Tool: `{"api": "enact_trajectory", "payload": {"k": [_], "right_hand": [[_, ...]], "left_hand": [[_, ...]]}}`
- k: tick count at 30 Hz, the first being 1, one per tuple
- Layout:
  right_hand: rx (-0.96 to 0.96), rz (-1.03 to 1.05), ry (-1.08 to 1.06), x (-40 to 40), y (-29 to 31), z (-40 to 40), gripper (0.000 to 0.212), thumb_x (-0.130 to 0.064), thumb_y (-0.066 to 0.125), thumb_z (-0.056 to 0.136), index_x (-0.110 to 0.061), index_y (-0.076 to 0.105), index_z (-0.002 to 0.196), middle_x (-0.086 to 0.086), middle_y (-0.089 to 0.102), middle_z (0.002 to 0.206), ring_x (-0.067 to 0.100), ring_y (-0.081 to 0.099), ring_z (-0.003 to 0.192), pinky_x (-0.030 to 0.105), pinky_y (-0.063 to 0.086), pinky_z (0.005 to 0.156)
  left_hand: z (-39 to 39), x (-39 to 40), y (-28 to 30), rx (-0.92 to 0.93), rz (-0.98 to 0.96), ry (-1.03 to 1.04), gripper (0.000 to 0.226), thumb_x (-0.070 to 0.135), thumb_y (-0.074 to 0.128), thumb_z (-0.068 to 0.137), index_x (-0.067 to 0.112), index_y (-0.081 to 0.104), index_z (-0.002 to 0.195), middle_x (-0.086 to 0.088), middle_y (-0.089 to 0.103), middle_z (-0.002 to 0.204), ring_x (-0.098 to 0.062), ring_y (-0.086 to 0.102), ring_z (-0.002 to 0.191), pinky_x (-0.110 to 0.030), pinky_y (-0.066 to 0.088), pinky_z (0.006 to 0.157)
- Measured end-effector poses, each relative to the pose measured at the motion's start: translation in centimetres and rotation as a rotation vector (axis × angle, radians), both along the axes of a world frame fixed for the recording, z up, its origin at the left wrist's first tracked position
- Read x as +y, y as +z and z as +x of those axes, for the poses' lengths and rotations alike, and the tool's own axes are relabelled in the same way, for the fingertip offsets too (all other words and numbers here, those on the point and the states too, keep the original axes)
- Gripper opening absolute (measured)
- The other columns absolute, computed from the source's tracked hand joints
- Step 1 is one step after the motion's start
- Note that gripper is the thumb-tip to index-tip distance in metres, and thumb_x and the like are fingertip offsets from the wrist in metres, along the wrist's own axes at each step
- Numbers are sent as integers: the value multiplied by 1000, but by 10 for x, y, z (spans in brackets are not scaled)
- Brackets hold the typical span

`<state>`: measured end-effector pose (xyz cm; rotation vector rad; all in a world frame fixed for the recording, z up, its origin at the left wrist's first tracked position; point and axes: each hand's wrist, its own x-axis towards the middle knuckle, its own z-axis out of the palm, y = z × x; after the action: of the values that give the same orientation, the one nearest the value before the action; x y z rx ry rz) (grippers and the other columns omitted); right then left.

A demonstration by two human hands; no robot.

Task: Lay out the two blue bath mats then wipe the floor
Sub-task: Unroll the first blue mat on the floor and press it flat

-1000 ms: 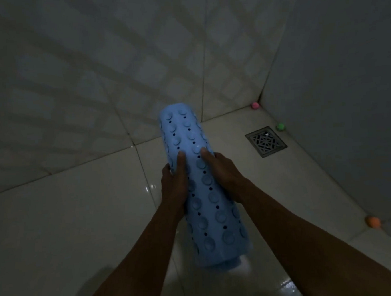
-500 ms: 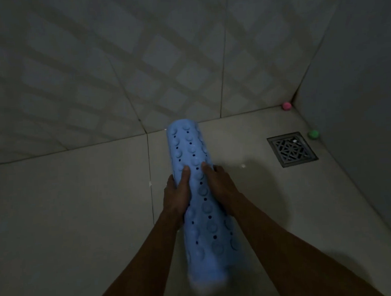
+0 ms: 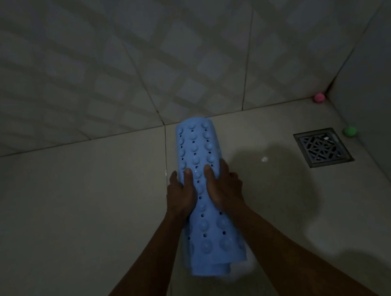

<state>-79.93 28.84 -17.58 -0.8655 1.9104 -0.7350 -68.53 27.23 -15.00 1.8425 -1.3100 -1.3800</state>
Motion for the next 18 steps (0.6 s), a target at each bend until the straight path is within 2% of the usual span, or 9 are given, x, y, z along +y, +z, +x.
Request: {"api": "enact_trajectory", "payload": {"k": [3, 5, 7, 10, 13, 15, 18], "right_hand": [[12, 10, -13, 4, 8, 7, 58, -54, 25, 104, -36, 14, 159, 15, 33, 157, 37, 35, 140, 48, 31, 115], [1, -8, -24, 11, 9, 12, 60, -49, 31, 105, -32, 12, 160, 13, 29, 160, 36, 31, 143, 46, 29, 116], [-7, 21, 2, 20, 12, 19, 69, -54, 37, 102, -31, 8, 161, 13, 26, 162, 36, 30, 145, 46, 29, 117], [13, 23, 53, 25, 12, 34, 76, -62, 39, 99, -33, 4, 160, 16, 31, 160, 38, 39, 140, 50, 36, 115], [75, 32, 90, 24, 19, 51, 76, -60, 40, 99, -35, 1, 160, 18, 23, 162, 42, 36, 141, 52, 37, 114], [120, 50, 103, 23, 22, 59, 76, -59, 41, 100, -36, 1, 160, 17, 16, 164, 43, 31, 144, 51, 35, 115], [182, 69, 98, 24, 25, 66, 76, -60, 42, 99, -38, 1, 160, 16, 18, 163, 42, 33, 142, 50, 34, 116]], "left_hand": [[13, 7, 0, -22, -54, -45, 74, 66, 44, 96, 19, 34, 153, 3, 52, 140, -18, 56, 119, -33, 45, 103], [20, 13, 3, -15, -22, -57, 71, 63, 45, 97, 22, 32, 154, 8, 49, 131, -17, 54, 119, -33, 44, 103], [30, 19, 5, -25, -27, -94, 61, 59, 49, 97, 25, 38, 148, 9, 51, 127, -14, 56, 112, -32, 47, 97], [47, 24, 2, -2, -48, -144, 52, 63, 58, 91, 31, 53, 131, 3, 66, 127, -17, 68, 106, -42, 57, 95], [65, 25, -3, -13, -29, -154, 36, 60, 56, 94, 37, 51, 121, 3, 66, 121, -21, 67, 107, -45, 55, 97], [75, 25, -5, 1, -9, -145, 44, 69, 54, 89, 38, 51, 120, 0, 66, 123, -23, 66, 109, -47, 54, 98], [84, 21, -16, 40, 13, -127, 77, 84, 51, 73, 30, 56, 128, 0, 66, 128, -24, 66, 110, -48, 54, 98]]}}
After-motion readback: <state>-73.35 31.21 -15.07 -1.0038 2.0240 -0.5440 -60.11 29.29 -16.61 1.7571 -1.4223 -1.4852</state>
